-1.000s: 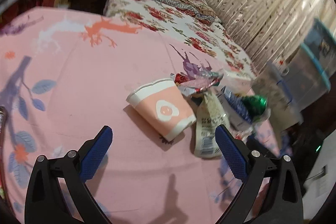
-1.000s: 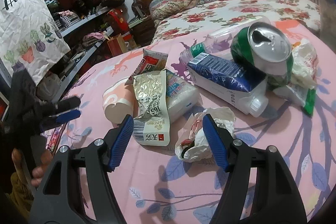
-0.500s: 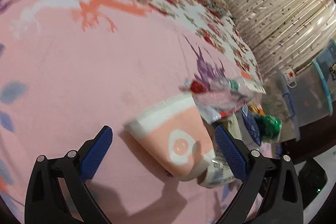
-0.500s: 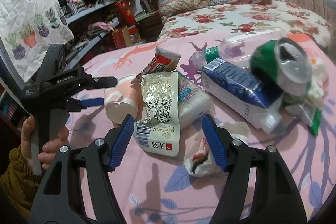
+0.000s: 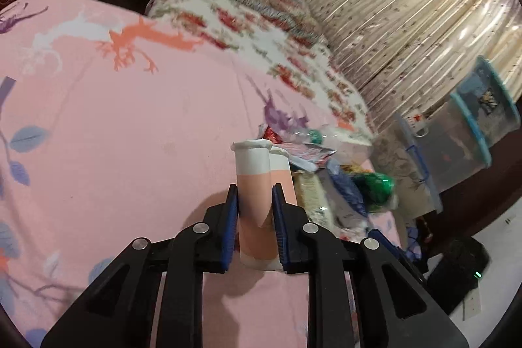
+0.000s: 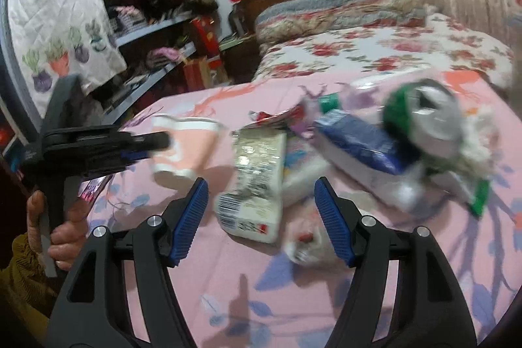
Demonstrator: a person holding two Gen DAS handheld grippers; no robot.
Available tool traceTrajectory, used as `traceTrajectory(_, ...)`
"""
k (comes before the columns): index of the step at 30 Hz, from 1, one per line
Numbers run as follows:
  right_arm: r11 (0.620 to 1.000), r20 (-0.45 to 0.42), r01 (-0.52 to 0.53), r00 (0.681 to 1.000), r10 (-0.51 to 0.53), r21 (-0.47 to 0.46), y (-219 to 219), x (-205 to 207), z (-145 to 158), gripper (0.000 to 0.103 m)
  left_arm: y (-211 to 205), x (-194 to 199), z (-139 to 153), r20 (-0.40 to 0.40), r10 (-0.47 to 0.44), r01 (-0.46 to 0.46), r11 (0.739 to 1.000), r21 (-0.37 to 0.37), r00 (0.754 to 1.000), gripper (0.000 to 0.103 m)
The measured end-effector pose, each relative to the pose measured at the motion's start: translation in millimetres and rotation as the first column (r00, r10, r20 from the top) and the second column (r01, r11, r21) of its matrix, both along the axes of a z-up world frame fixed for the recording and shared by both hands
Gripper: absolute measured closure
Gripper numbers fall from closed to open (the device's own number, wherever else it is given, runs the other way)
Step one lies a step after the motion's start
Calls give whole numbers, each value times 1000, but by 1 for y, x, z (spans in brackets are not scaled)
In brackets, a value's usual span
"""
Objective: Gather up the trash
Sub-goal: 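Grasp the pink-and-white paper cup with the left gripper, then grasp the silver snack bag with the right gripper while left holds the cup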
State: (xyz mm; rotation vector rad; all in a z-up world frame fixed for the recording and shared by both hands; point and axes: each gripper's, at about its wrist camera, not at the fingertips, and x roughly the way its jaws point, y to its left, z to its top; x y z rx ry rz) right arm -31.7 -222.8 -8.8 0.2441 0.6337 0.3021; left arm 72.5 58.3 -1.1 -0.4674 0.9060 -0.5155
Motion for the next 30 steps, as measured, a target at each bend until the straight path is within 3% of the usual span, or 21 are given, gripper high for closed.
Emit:
traceTrajectory(5, 997, -11, 65, 998, -65, 44, -29, -20, -1, 35, 13, -28, 6, 30, -19, 19, 1000, -8, 999, 84)
traceTrajectory(10, 999, -14, -1, 1000, 1, 33, -15, -2, 9, 44, 12, -42, -8, -1, -26, 26, 999, 27, 1000, 84)
traceTrajectory(13, 998, -63, -56, 996, 57, 11, 9, 25, 6, 48, 11, -45, -13, -11, -19, 19, 999, 30, 1000, 84)
traceTrajectory(16, 997, -140, -29, 990, 18, -74, 27, 51, -12, 48, 8, -46, -13, -12, -17, 17, 999, 42, 1000, 83)
traceTrajectory(18, 997, -202, -10, 979, -6, -79, 30, 60, -27, 47, 7, -47, -13, -9, -18, 18, 998, 54, 1000, 83)
traceTrajectory(30, 994, -205, -27, 979, 4, -108, 43, 56, -28, 48, 3, -43, -25, -20, -26, 27, 997, 71, 999, 81)
